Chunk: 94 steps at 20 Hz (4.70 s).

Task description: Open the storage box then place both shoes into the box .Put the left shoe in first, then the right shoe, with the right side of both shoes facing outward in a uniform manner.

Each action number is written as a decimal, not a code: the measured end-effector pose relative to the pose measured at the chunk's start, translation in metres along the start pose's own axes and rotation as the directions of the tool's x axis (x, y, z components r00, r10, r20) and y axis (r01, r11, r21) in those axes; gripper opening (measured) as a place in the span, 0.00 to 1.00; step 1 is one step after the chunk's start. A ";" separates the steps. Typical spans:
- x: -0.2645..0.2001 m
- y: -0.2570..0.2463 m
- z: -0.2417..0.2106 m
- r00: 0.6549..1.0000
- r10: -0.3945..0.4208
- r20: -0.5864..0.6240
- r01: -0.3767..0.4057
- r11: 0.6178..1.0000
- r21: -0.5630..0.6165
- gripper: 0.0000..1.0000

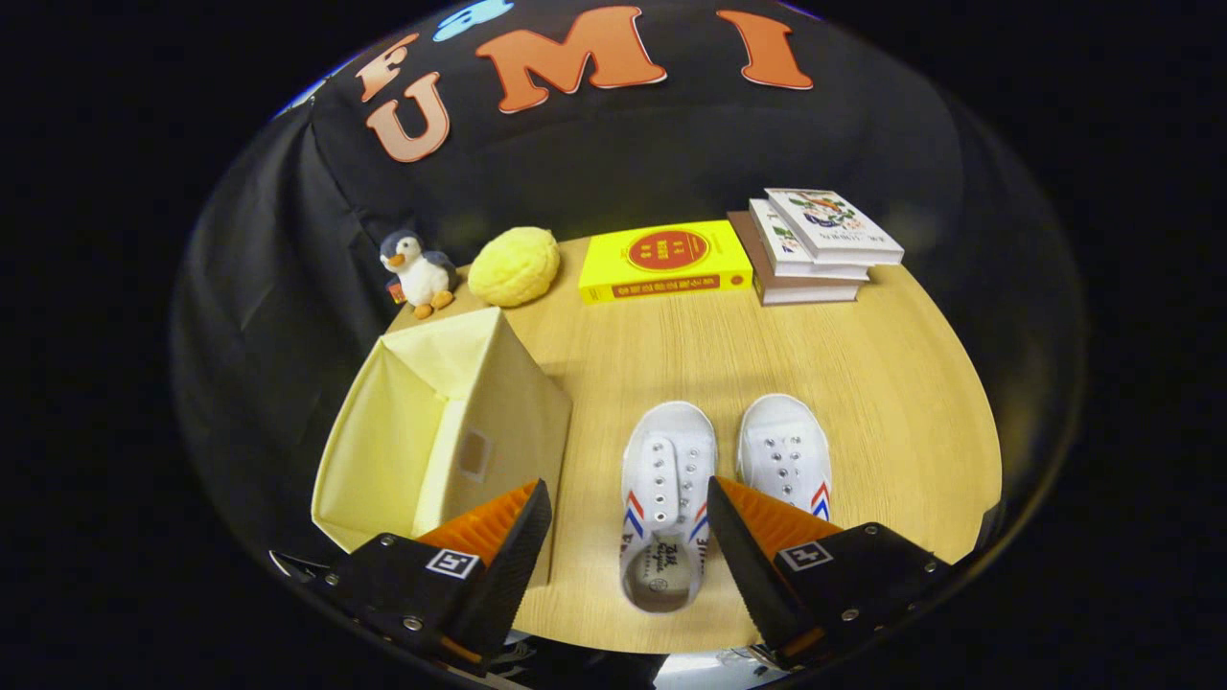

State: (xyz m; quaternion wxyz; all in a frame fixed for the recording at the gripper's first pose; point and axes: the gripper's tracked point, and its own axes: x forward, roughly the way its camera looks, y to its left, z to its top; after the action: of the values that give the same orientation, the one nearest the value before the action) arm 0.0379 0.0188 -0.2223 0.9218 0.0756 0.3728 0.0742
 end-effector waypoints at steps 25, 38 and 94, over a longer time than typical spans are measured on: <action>0.080 -0.037 -0.078 0.961 0.102 -0.257 -0.086 0.994 0.073 0.16; 0.046 -0.004 -0.043 0.962 0.269 -0.033 -0.242 0.908 0.342 0.00; -0.034 0.134 0.043 0.975 0.159 0.153 -0.190 0.959 0.212 0.99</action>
State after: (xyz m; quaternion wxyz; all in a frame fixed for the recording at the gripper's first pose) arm 0.0330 0.1394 -0.1427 0.9200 0.2171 0.3080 0.1073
